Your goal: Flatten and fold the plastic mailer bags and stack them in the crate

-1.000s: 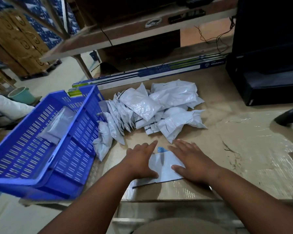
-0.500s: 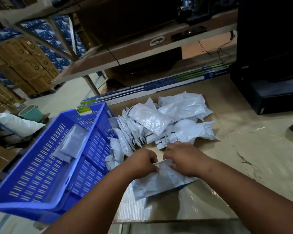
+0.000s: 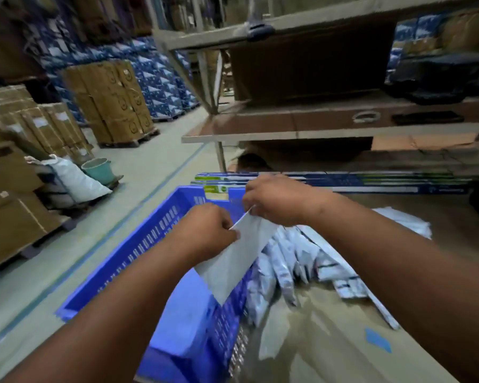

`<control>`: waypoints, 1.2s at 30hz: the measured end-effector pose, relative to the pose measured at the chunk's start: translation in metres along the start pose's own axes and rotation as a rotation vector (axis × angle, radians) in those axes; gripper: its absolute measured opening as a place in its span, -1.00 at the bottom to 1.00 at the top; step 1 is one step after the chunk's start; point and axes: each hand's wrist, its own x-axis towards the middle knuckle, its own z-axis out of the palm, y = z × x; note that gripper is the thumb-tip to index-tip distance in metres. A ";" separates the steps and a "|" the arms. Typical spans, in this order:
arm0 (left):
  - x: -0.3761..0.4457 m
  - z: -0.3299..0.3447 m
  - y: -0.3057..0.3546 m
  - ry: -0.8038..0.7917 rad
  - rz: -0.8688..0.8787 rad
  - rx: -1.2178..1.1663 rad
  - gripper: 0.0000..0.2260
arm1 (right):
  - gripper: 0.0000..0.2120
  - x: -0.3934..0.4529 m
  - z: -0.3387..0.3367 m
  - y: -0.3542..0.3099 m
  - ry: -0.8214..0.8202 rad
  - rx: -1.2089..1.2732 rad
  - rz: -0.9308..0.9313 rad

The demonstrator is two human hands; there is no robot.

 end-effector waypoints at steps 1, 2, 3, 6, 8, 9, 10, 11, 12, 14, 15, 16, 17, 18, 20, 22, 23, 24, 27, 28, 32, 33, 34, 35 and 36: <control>0.003 -0.005 -0.016 0.010 -0.017 -0.021 -0.62 | -0.84 0.020 -0.001 -0.003 -0.004 -0.021 -0.012; 0.007 -0.007 -0.031 0.014 -0.038 -0.033 -0.64 | -0.84 0.039 -0.001 -0.008 -0.007 -0.037 -0.022; 0.011 -0.009 -0.047 0.011 -0.060 -0.040 -0.66 | -0.85 0.058 0.001 -0.012 -0.019 -0.044 -0.026; 0.027 -0.008 -0.091 -0.032 -0.110 -0.026 -0.71 | -0.83 0.116 0.021 -0.025 -0.102 -0.038 -0.027; 0.040 0.001 -0.121 -0.064 -0.126 0.007 -0.75 | -0.82 0.151 0.046 -0.031 -0.164 -0.060 -0.035; 0.046 0.008 -0.135 -0.079 -0.137 0.034 -0.78 | -0.82 0.166 0.060 -0.032 -0.195 -0.096 -0.024; 0.052 0.015 -0.147 -0.097 -0.145 0.069 -0.79 | -0.82 0.180 0.074 -0.032 -0.222 -0.139 0.002; 0.059 0.024 -0.160 -0.115 -0.151 0.107 -0.79 | -0.82 0.192 0.088 -0.031 -0.237 -0.174 0.034; 0.067 0.033 -0.171 -0.138 -0.159 0.140 -0.77 | -0.82 0.204 0.102 -0.031 -0.242 -0.196 0.062; 0.082 0.053 -0.192 -0.193 -0.193 0.187 -0.71 | -0.80 0.225 0.129 -0.030 -0.281 -0.196 0.104; 0.088 0.061 -0.202 -0.217 -0.218 0.199 -0.70 | -0.79 0.235 0.143 -0.029 -0.323 -0.187 0.115; 0.093 0.069 -0.211 -0.233 -0.262 0.197 -0.72 | -0.79 0.244 0.157 -0.028 -0.375 -0.166 0.131; 0.097 0.076 -0.219 -0.243 -0.310 0.187 -0.75 | -0.79 0.253 0.167 -0.027 -0.427 -0.143 0.150; 0.100 0.082 -0.226 -0.247 -0.355 0.161 -0.76 | -0.79 0.261 0.177 -0.026 -0.469 -0.130 0.173; 0.105 0.089 -0.234 -0.260 -0.399 0.118 -0.79 | -0.80 0.278 0.192 -0.024 -0.509 -0.109 0.201; 0.108 0.091 -0.238 -0.249 -0.405 0.079 -0.85 | -0.81 0.294 0.202 -0.024 -0.514 -0.069 0.234; 0.110 0.092 -0.240 -0.241 -0.402 0.065 -0.85 | -0.82 0.301 0.206 -0.025 -0.512 -0.062 0.230; 0.111 0.093 -0.241 -0.229 -0.401 0.062 -0.83 | -0.84 0.308 0.209 -0.024 -0.501 -0.056 0.230; 0.114 0.095 -0.243 -0.184 -0.404 0.109 -0.72 | -0.86 0.319 0.214 -0.025 -0.454 -0.086 0.210; 0.114 0.096 -0.243 -0.175 -0.397 0.124 -0.71 | -0.82 0.320 0.216 -0.026 -0.451 -0.088 0.206; 0.112 0.096 -0.242 -0.148 -0.400 0.162 -0.74 | -0.67 0.322 0.217 -0.024 -0.440 -0.064 0.208; 0.110 0.095 -0.241 -0.140 -0.400 0.173 -0.75 | -0.63 0.321 0.217 -0.024 -0.428 -0.049 0.209; 0.109 0.094 -0.240 -0.137 -0.401 0.184 -0.76 | -0.59 0.319 0.217 -0.022 -0.416 -0.029 0.208; 0.108 0.093 -0.239 -0.136 -0.400 0.198 -0.76 | -0.56 0.317 0.216 -0.022 -0.404 -0.009 0.209; 0.106 0.091 -0.237 -0.135 -0.398 0.217 -0.75 | -0.55 0.313 0.212 -0.022 -0.393 0.012 0.211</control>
